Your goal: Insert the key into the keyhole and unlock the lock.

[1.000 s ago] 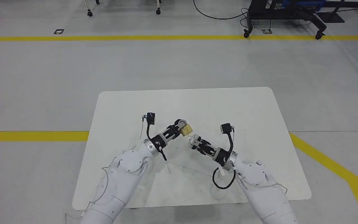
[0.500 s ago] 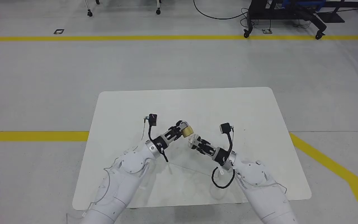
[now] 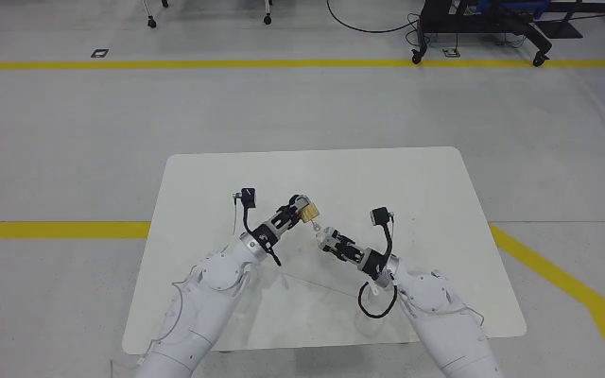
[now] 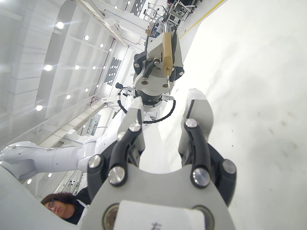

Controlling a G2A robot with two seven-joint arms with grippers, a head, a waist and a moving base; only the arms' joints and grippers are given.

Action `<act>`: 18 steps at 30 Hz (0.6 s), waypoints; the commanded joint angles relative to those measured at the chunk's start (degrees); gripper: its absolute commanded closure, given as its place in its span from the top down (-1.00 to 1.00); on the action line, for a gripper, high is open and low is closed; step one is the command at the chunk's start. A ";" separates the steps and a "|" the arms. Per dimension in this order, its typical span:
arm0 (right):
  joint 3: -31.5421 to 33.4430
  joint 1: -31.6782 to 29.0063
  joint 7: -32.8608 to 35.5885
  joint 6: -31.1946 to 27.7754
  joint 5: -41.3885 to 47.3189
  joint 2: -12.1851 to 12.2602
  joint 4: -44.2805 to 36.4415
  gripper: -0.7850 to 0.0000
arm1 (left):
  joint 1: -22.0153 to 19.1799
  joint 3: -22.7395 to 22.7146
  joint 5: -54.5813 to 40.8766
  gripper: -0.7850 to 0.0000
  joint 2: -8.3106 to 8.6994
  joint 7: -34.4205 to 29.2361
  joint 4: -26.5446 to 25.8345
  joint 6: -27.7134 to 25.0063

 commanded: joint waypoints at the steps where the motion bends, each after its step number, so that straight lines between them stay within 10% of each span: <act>1: 0.00 0.00 0.00 0.00 0.00 0.00 0.00 1.00 | 0.00 0.00 0.00 -1.00 0.00 0.01 0.00 0.00; 6: 0.04 -0.07 -0.28 0.08 -0.14 0.00 -0.13 1.00 | 0.67 -0.64 0.64 -1.00 0.11 2.33 -0.62 1.29; 7: 0.06 -0.56 -0.96 0.15 -0.24 0.00 -0.87 -0.04 | 1.09 -1.08 -0.36 -1.00 0.11 3.11 -1.25 1.59; 9: 0.45 -1.55 -1.21 -1.26 1.19 0.06 -2.20 -1.00 | 1.85 -1.85 -3.82 -1.00 0.04 3.44 -2.20 3.10; 18: 2.21 -3.28 3.08 -11.38 10.91 0.62 -4.80 -1.00 | 1.52 -3.37 -19.87 -1.00 -0.29 -5.39 -1.95 18.59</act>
